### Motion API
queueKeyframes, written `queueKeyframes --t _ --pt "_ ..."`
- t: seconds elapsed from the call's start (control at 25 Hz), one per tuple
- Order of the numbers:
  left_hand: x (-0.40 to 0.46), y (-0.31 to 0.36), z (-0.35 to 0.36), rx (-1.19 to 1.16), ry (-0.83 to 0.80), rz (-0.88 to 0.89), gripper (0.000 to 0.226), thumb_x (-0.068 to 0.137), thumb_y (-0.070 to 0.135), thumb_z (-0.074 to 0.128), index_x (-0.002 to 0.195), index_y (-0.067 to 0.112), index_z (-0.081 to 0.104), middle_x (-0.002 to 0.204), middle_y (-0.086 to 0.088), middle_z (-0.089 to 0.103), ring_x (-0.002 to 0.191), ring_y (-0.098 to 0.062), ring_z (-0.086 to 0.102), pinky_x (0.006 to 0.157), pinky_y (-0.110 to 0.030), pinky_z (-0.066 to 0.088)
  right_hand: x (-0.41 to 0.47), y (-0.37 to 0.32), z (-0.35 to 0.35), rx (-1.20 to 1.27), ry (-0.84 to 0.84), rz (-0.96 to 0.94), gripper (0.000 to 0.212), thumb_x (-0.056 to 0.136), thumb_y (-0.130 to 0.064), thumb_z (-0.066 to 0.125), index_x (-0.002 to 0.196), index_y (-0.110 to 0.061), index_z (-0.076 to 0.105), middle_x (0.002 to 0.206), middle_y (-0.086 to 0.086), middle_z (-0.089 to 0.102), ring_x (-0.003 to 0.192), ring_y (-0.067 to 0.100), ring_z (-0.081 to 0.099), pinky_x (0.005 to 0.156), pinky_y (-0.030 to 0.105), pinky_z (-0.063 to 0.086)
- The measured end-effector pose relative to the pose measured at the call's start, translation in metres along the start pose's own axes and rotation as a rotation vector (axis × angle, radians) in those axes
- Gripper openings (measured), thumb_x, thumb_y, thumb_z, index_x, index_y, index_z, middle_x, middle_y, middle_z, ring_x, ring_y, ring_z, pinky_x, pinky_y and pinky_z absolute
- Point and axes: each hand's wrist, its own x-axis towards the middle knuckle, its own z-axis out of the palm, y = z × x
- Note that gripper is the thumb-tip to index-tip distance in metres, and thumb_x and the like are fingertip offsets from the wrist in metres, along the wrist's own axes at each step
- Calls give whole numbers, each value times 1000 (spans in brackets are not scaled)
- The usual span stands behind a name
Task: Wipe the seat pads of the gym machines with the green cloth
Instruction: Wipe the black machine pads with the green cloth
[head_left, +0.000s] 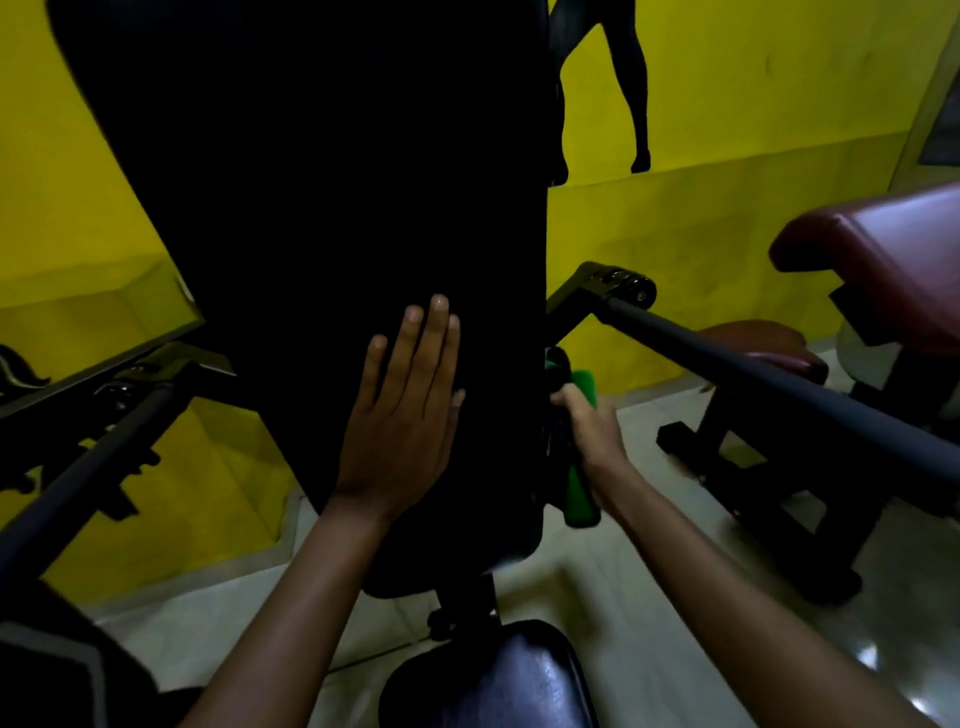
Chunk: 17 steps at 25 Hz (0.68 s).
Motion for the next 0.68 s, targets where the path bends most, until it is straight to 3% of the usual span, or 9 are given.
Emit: queueKeyframes --t 0.08,0.24,0.32,0.48,0.68 --pt "-1 1 2 17 2 -8 62 101 28 37 150 2 12 157 -13 9 147 -27 3 119 -43 3 2 -12 2 -7 27 -41 29 95 -8 45 68 -16 49 65 0 45 62 13 44 57 27 34" --pt "-10 10 11 -19 34 -42 56 102 26 30 150 1 14 157 -11 8 146 -27 0 119 -44 1 20 -53 10 135 71 -233 29 94 -5 44 67 -17 44 60 -7 42 54 4 41 48 18 35" --pt "-16 15 14 -37 25 -61 57 102 25 31 150 2 12 156 -11 6 146 -28 2 119 -44 0 21 -8 4 118 104 -153 30 94 -6 45 66 -16 46 54 -8 46 47 2 43 48 20 35" --pt "-35 23 21 -24 -17 -39 59 102 24 33 151 3 8 157 -14 10 146 -30 7 119 -46 5 -5 90 -11 -9 61 143 19 92 -7 48 74 -13 50 68 4 48 55 9 48 45 18 35" --pt "-57 27 35 -19 -7 -62 58 102 24 33 150 2 9 157 -14 10 145 -31 10 118 -46 7 25 59 -1 89 168 -160 30 90 -5 48 64 -18 46 54 -6 45 50 6 41 45 20 32"
